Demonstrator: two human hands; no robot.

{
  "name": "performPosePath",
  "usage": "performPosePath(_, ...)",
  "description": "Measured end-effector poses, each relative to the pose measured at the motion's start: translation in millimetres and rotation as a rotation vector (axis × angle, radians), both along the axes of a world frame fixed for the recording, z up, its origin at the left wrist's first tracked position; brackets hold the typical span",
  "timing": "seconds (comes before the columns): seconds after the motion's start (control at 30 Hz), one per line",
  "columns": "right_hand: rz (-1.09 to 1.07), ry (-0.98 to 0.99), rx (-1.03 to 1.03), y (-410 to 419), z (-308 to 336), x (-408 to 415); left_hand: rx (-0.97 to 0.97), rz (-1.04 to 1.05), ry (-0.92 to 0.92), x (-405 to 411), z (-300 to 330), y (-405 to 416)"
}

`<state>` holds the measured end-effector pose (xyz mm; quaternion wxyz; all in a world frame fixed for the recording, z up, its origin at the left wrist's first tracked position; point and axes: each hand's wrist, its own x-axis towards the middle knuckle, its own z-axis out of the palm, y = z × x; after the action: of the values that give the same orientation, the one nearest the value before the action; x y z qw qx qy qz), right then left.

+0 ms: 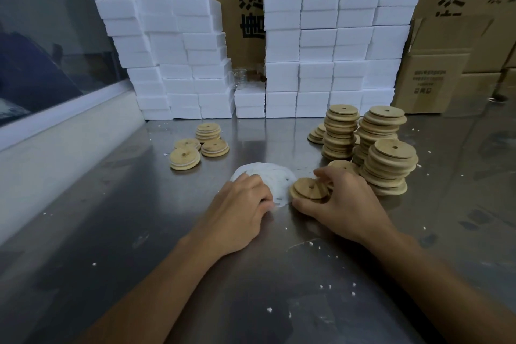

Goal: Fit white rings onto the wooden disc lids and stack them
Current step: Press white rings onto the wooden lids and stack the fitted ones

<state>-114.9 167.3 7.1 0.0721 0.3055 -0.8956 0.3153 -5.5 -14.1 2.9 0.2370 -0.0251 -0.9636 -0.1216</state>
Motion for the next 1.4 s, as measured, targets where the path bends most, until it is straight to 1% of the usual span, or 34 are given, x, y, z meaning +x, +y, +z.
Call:
performPosePath(0.07, 0.019, 0.007, -0.029, 0, 1, 2, 0.057, 0.042, 0.018, -1, 2, 1)
performPosePath(0.1, 0.033, 0.006, -0.030, 0, 2, 4, 0.138, 0.073, 0.060, 0, 2, 1)
performPosePath(0.2, 0.058, -0.003, -0.008, -1, 2, 6, 0.488, 0.138, 0.284, 2, 7, -3)
performPosePath(0.27, 0.084, -0.015, -0.043, -2, 1, 6, 0.777, 0.135, 0.349, 3, 13, -3)
performPosePath(0.33, 0.136, -0.032, -0.098, -4, 1, 9, 1.015, 0.106, 0.298, 2, 16, 1)
performPosePath(0.47, 0.247, -0.011, -0.225, -9, 2, 17, 1.277, 0.078, 0.046, 2, 18, 15)
performPosePath(0.57, 0.327, -0.015, -0.306, -10, 2, 22, 1.444, -0.003, -0.068, 2, 19, 19)
performPosePath(0.67, 0.399, -0.032, -0.371, -13, 0, 25, 1.466, 0.002, -0.084, 3, 17, 20)
performPosePath(0.77, 0.432, -0.074, -0.391, -17, -2, 26, 1.441, 0.066, -0.013, 0, 11, 20)
performPosePath(0.83, 0.482, -0.148, -0.395, -18, -4, 26, 1.428, 0.095, 0.050, -1, 10, 19)
performPosePath(0.87, 0.506, -0.214, -0.411, -18, -4, 27, 1.405, 0.108, 0.081, -2, 9, 18)
performPosePath(0.93, 0.499, -0.324, -0.464, -19, -5, 30, 1.300, 0.122, 0.141, -3, 6, 17)
performPosePath(1.03, 0.375, -0.301, -0.539, -22, -6, 30, 0.935, 0.163, 0.214, -5, 1, 17)
performPosePath(1.07, 0.346, -0.290, -0.555, -22, -6, 30, 0.879, 0.157, 0.222, -6, 0, 18)
performPosePath(1.1, 0.330, -0.287, -0.561, -21, -6, 30, 0.877, 0.140, 0.212, -6, 0, 20)
performPosePath(1.2, 0.306, -0.279, -0.538, -18, -8, 27, 1.030, 0.070, 0.135, -5, 0, 26)
performPosePath(1.3, 0.276, -0.258, -0.550, -20, -10, 26, 1.139, 0.048, 0.120, -4, 3, 27)
performPosePath(1.37, 0.269, -0.230, -0.556, -20, -10, 25, 1.169, 0.018, 0.132, -4, 3, 28)
performPosePath(1.4, 0.266, -0.217, -0.561, -20, -10, 24, 1.145, 0.013, 0.143, -3, 3, 28)
